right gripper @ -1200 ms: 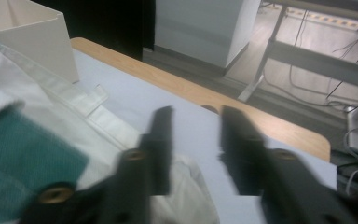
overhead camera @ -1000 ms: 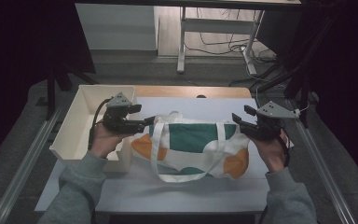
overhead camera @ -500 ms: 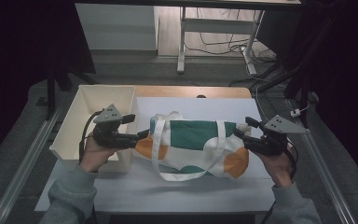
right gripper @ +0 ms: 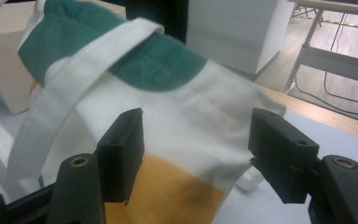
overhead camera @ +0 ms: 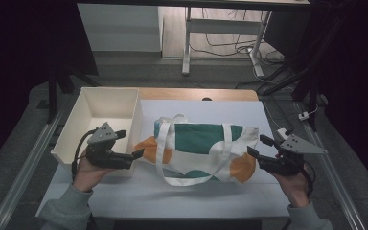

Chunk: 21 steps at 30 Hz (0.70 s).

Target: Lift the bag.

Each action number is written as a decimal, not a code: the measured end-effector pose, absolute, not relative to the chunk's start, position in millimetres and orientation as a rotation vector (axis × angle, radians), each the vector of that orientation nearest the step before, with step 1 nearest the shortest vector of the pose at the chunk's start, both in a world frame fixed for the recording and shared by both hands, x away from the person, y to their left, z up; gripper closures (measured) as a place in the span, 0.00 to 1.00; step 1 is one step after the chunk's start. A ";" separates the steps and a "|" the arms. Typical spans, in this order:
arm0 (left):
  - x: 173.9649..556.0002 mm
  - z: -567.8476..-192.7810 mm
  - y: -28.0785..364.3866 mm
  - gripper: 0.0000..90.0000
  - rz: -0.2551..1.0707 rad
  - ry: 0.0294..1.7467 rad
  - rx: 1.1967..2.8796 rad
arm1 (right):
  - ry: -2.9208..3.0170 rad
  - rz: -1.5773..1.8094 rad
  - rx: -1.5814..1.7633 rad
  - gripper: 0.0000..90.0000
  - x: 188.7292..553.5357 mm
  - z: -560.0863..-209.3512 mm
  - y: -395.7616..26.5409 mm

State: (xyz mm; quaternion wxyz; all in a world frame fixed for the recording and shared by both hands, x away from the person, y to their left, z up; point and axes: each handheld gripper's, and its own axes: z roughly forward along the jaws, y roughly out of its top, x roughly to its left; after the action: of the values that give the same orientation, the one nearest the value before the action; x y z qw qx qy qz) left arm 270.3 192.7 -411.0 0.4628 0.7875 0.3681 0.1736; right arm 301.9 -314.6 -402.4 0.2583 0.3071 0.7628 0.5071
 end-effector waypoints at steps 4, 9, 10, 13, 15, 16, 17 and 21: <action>261.1 -417.9 202.7 0.12 0.423 0.931 1.924 | 2.081 1.371 0.830 0.38 296.6 -409.5 -317.7; 253.0 -428.8 210.7 0.10 0.417 0.959 1.923 | 2.095 1.389 0.840 0.37 290.2 -422.0 -324.3; 252.0 -431.1 212.3 0.10 0.414 0.965 1.922 | 2.097 1.389 0.845 0.37 289.1 -423.8 -325.0; 250.5 -437.1 214.4 0.10 0.409 0.976 1.921 | 2.110 1.369 0.864 0.36 286.3 -431.5 -326.9; 249.5 -440.9 215.4 0.09 0.402 0.979 1.929 | 2.119 1.357 0.873 0.35 285.3 -435.8 -328.2; 248.8 -442.8 216.1 0.09 0.399 0.982 1.930 | 2.122 1.362 0.872 0.35 284.6 -438.1 -329.1; 248.3 -444.4 216.7 0.09 0.396 0.985 1.930 | 2.124 1.365 0.875 0.34 284.2 -440.0 -329.8; 244.9 -453.3 220.0 0.08 0.390 1.000 1.944 | 2.146 1.352 0.892 0.33 282.6 -449.8 -331.7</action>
State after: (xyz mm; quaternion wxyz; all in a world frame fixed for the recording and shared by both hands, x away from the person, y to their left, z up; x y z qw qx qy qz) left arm 244.9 220.0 -453.3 0.4445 0.7841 0.4035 0.1574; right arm 282.6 -331.7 -449.8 0.2248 0.3232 0.7777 0.4901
